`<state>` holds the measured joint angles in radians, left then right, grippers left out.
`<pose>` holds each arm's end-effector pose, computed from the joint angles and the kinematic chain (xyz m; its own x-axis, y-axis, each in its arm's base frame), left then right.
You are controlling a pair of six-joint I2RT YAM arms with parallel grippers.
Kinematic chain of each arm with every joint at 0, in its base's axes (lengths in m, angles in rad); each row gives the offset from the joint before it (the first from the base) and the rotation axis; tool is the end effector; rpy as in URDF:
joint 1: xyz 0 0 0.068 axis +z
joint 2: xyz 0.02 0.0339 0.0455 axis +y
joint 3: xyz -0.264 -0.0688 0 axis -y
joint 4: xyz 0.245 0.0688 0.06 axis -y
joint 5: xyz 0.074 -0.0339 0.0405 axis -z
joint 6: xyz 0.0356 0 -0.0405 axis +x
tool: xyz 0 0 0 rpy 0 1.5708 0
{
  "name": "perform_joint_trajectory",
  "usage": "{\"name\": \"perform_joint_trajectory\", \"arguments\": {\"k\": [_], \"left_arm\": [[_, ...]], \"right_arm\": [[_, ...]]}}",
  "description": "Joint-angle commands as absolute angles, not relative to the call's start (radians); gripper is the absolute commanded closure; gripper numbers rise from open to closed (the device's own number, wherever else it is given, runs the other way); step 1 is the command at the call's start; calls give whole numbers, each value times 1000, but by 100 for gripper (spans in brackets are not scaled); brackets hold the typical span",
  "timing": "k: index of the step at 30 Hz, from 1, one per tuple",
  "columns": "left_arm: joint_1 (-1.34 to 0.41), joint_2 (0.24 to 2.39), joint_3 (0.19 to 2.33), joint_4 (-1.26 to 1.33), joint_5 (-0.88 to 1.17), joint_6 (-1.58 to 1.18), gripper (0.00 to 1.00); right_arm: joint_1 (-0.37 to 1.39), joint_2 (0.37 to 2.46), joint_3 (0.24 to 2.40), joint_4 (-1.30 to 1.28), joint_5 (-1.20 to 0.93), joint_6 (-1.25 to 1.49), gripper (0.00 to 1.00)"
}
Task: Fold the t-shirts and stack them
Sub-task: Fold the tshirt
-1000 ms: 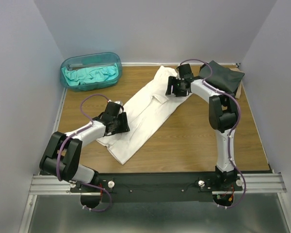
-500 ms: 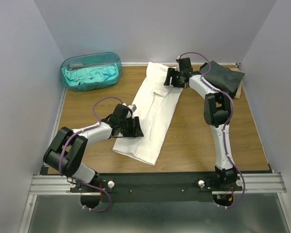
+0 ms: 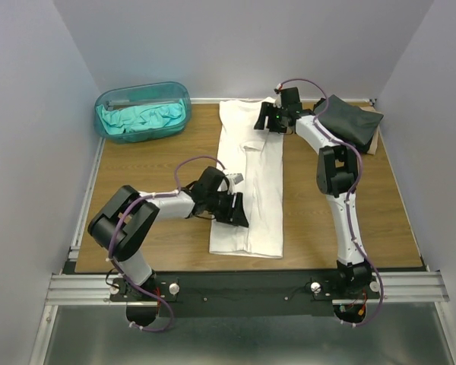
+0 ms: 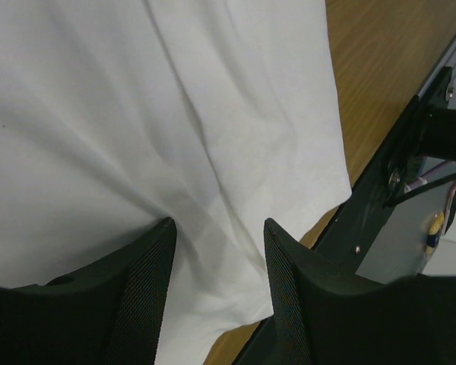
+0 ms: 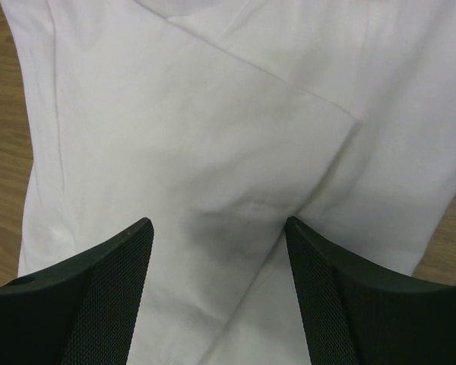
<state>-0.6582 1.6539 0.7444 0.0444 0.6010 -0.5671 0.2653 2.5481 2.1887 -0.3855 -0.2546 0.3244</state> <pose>0.2304 -0.2036 0.1414 -0.9348 0.1627 -0.3158 0.3468 0.6112 -0.7114 0.5468 0.1579 0.1576 -0.7579 0.1137 -0.6424 -0.2014 0.8958 0.3962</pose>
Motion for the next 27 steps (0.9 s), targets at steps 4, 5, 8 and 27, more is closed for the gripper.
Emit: {"name": "perform_joint_trajectory", "arguments": {"k": [4, 5, 8, 27], "left_arm": [[-706, 1655, 791, 46, 654, -562, 41], [-706, 1646, 808, 34, 640, -552, 42], [-704, 1609, 885, -46, 580, -520, 41], [-692, 1327, 782, -348, 178, -558, 41]], "right_arm": [[264, 2608, 2154, -497, -293, 296, 22], [262, 2596, 2155, -497, -296, 288, 22], [262, 2544, 2164, -497, -299, 256, 21], [336, 1780, 1367, -497, -241, 353, 21]]}}
